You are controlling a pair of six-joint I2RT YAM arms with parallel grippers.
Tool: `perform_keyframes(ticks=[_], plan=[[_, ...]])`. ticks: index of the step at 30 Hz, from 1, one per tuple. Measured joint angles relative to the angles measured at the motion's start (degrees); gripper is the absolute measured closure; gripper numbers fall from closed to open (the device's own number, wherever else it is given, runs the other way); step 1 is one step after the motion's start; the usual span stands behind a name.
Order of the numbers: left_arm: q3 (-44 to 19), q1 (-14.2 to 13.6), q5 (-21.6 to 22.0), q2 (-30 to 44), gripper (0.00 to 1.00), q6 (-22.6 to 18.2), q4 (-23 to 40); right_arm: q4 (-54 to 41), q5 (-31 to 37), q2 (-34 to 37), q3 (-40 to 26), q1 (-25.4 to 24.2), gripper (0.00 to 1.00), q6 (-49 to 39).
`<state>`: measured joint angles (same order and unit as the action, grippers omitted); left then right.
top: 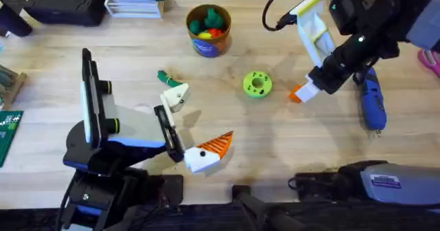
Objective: Pick up the gripper from the table and insert it into the empty holder that is missing its gripper. Then pick up a screw, insert it into the mounting hole, and use the screwdriver to tighten it. Finally, clean up the table by picking up the vegetable and placing it into the bucket.
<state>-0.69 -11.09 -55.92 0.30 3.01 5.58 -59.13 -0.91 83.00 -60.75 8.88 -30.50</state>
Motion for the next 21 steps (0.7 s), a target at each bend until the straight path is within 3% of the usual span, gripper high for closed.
perform_keyframes(ticks=[4,16,19,21], plan=[[0.0,0.0,0.0,0.0,0.015,0.0,0.0,-0.1,0.0,0.02,0.0,0.0,0.663,0.0],[0.0,0.0,0.0,0.0,0.015,0.0,0.0,-0.68,0.0,0.02,0.0,0.11,0.678,0.0],[0.0,0.0,0.0,0.02,0.016,0.0,0.0,-0.3,-0.02,0.0,0.0,0.24,0.966,0.01],[0.0,0.0,0.0,0.0,0.015,0.0,0.0,0.14,-0.04,0.0,0.0,0.24,0.989,0.04]])
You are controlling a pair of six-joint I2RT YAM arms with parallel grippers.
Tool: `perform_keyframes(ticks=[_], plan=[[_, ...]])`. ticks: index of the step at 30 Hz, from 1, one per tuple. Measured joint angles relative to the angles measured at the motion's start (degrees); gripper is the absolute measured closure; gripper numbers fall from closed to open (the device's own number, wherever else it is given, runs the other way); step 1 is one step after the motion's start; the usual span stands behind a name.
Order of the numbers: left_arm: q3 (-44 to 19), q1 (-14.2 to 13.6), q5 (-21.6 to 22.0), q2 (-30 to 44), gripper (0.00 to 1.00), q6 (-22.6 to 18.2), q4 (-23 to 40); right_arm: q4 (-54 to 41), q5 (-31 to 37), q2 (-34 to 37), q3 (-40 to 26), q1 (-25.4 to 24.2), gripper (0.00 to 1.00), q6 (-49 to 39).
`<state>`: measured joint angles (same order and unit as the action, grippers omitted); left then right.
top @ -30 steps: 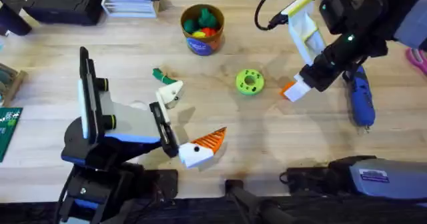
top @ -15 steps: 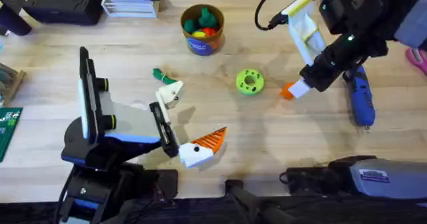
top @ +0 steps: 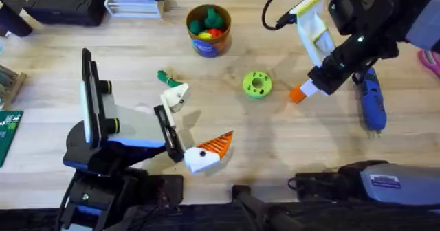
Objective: Pick up the gripper from the table and insert it into the empty holder that is missing its gripper. Then pick up a screw, insert it into the mounting hole, and use the screwdriver to tighten it. Finally, clean up the table by picking up the vegetable and placing it into the bucket.
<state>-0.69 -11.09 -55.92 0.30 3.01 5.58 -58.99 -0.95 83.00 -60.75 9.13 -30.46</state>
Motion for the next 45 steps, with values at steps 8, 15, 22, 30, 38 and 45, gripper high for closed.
perform_keyframes(ticks=[8,15,22,30,38,45], plan=[[0.0,0.0,-0.02,0.0,0.015,0.0,0.0,-0.15,-0.2,-5.93,-0.9,0.07,0.989,2.77],[0.0,0.0,-0.02,0.0,0.015,0.0,0.0,-2.54,-14.84,-23.34,-1.88,-5.78,0.989,6.15],[0.0,0.0,0.0,0.02,0.015,0.0,0.0,-2.45,-36.93,-33.15,2.52,-13.25,0.989,11.73],[0.0,0.0,-0.01,0.0,0.015,0.0,0.0,8.64,-59.78,-30.79,17.82,-13.44,0.989,24.41],[0.0,0.0,-0.02,0.0,0.016,0.0,0.0,12.41,-69.46,-22.02,20.31,-11.11,0.989,36.65],[0.0,0.0,-0.02,0.0,0.015,0.0,0.0,22.61,-72.01,-12.97,20.33,-1.07,0.989,41.66]])
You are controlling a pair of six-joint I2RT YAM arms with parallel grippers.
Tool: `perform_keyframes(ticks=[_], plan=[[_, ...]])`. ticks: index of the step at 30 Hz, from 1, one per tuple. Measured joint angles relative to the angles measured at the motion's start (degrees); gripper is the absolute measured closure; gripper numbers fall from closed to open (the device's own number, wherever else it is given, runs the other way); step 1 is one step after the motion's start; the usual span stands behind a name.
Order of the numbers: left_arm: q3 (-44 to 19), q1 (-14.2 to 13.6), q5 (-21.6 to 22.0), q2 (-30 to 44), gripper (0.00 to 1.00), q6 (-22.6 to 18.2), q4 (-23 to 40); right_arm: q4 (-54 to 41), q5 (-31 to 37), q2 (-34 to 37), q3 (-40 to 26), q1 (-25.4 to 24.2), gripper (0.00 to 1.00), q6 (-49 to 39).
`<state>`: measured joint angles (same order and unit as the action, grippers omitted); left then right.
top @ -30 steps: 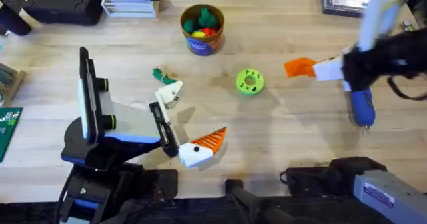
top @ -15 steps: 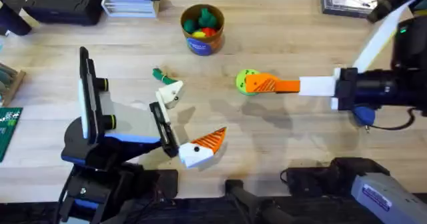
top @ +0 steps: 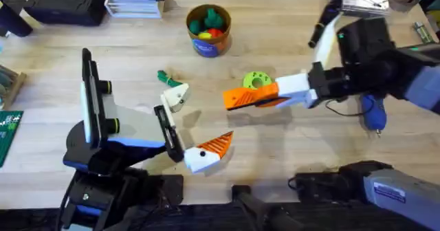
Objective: Pick up the gripper from the table and insert it into the empty holder that is missing its gripper. Then pick up a screw, insert it into the mounting hole, and use the screwdriver to tighten it. Finally, clean up the table by picking up the vegetable and placing it into the bucket.
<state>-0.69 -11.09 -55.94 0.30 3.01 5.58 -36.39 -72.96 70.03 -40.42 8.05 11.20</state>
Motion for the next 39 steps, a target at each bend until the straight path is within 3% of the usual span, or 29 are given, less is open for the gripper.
perform_keyframes(ticks=[9,18,23,30,39], plan=[[0.0,0.0,0.0,0.02,0.015,0.0,0.0,21.29,-4.45,7.92,0.0,6.01,0.989,13.72],[0.0,0.0,0.01,0.0,0.015,0.0,0.0,25.99,-7.93,12.11,0.0,6.62,0.989,19.84],[0.0,0.0,0.0,0.0,0.016,0.0,0.0,30.21,-8.16,14.39,0.0,9.39,0.989,22.61],[0.0,0.0,0.02,0.0,0.015,0.0,0.0,40.94,-8.14,18.84,0.04,11.87,0.989,29.9],[0.0,0.0,0.0,0.02,0.015,0.0,0.0,49.55,-8.08,19.46,0.07,12.79,0.989,37.74]])
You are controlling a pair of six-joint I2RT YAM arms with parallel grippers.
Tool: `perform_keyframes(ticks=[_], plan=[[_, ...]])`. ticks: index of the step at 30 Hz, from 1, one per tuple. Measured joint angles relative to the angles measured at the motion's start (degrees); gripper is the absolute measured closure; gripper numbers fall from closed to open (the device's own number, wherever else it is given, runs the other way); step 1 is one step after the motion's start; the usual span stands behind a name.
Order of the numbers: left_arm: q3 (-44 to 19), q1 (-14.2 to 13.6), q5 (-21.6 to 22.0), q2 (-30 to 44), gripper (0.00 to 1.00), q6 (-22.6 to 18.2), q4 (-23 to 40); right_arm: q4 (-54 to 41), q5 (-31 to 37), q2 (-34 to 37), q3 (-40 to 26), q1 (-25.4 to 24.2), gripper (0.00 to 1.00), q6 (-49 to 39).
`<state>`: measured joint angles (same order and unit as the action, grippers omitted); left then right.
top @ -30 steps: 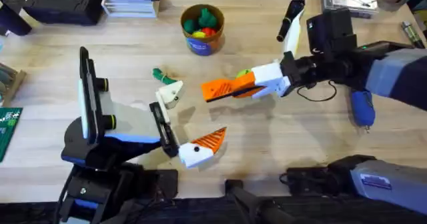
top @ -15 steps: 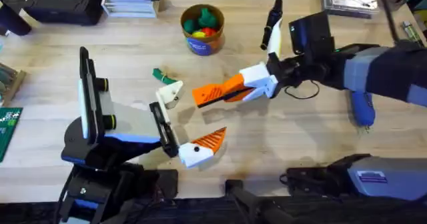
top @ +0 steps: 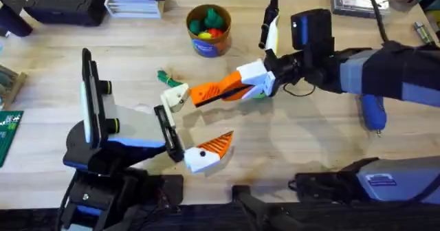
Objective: Pick up the gripper from the table and insert it into the empty holder that is missing its gripper. Then pick up a screw, insert it into the mounting hole, and use the screwdriver to tighten it. Finally, clean up the table by picking up the vegetable and placing it into the bucket.
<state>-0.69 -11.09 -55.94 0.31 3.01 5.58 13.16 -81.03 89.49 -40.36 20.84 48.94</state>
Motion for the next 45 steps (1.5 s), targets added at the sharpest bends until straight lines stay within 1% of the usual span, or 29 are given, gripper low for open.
perform_keyframes(ticks=[8,14,18,29,32,38,45], plan=[[0.0,0.0,0.02,-0.02,0.015,0.0,0.0,0.29,0.63,0.0,0.0,1.07,0.989,2.03],[0.0,0.17,0.17,-0.02,0.015,-0.01,0.0,5.03,0.69,0.0,0.02,2.26,0.989,4.06],[0.0,0.22,0.26,-0.02,0.015,-0.76,-0.04,8.41,1.52,-0.01,0.04,2.77,0.99,6.27],[0.0,0.55,1.55,-0.02,0.016,-0.81,-0.13,10.32,3.93,0.31,0.04,4.87,0.99,8.46],[0.0,0.52,1.55,0.0,0.015,-0.55,-0.07,11.38,3.7,1.61,0.04,5.14,0.99,8.94],[0.0,0.87,2.05,0.0,0.015,0.58,-0.07,17.29,1.94,5.31,-0.02,5.11,0.991,11.29],[0.0,0.92,2.73,0.0,0.015,1.36,-0.13,17.75,-0.04,8.57,-2.16,4.98,0.991,12.79]])
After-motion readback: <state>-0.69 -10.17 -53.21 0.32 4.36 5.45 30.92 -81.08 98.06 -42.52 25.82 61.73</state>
